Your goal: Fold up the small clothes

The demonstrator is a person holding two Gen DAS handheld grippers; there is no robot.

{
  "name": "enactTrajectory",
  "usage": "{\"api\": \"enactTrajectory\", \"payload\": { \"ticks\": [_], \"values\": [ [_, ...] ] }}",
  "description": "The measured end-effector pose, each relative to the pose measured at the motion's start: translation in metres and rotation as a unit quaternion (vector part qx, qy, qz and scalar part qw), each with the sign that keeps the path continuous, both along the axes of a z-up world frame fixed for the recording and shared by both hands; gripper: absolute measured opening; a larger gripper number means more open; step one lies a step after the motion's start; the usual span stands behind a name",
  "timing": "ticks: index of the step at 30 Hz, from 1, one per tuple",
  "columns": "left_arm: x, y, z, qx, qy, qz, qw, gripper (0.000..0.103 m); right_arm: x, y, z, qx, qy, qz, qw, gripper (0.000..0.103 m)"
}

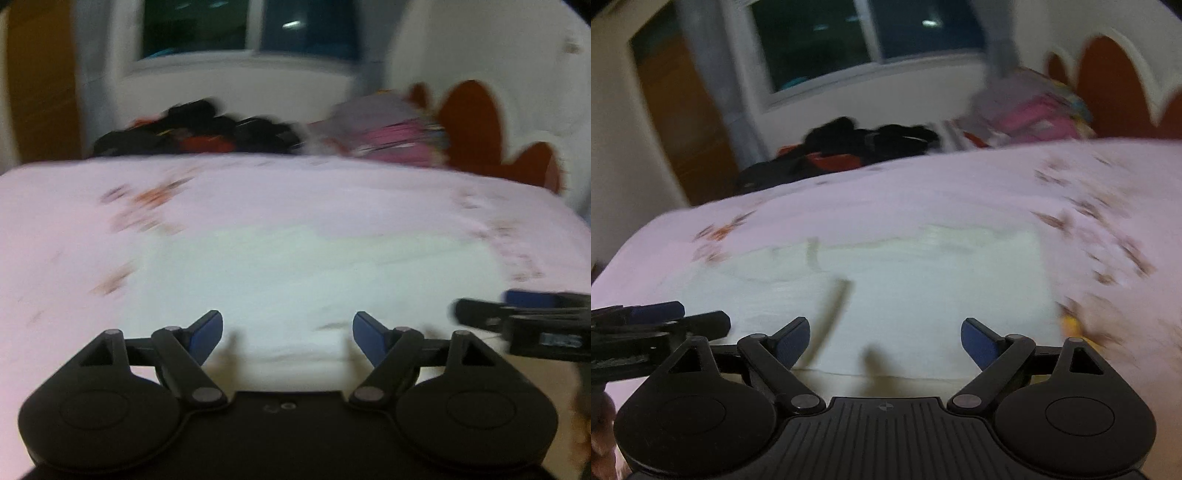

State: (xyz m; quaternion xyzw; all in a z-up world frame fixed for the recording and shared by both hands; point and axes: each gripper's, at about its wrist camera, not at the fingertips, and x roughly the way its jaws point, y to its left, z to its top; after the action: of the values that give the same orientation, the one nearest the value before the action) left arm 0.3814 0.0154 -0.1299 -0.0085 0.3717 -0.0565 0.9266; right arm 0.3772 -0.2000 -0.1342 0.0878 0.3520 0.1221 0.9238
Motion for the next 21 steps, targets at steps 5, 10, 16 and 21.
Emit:
{"api": "enactTrajectory", "payload": {
  "ticks": [5,10,16,21],
  "values": [
    [-0.001,0.041,-0.018,0.021,0.023,0.071,0.9969,0.068,0.004,0.054,-0.011,-0.049,-0.011,0.055,0.997,0.083],
    [0.003,0.052,-0.032,0.043,0.035,0.083,0.9951,0.067,0.017,0.096,-0.029,-0.131,-0.015,0.086,0.988,0.068],
    [0.012,0.051,-0.04,0.06,0.028,0.08,0.9946,0.071,0.033,0.083,-0.042,-0.107,0.004,0.066,0.992,0.029],
    [0.012,0.047,-0.039,0.072,0.015,0.075,0.9945,0.072,0.039,0.047,-0.019,-0.054,-0.01,0.011,0.998,0.012]
  ]
}}
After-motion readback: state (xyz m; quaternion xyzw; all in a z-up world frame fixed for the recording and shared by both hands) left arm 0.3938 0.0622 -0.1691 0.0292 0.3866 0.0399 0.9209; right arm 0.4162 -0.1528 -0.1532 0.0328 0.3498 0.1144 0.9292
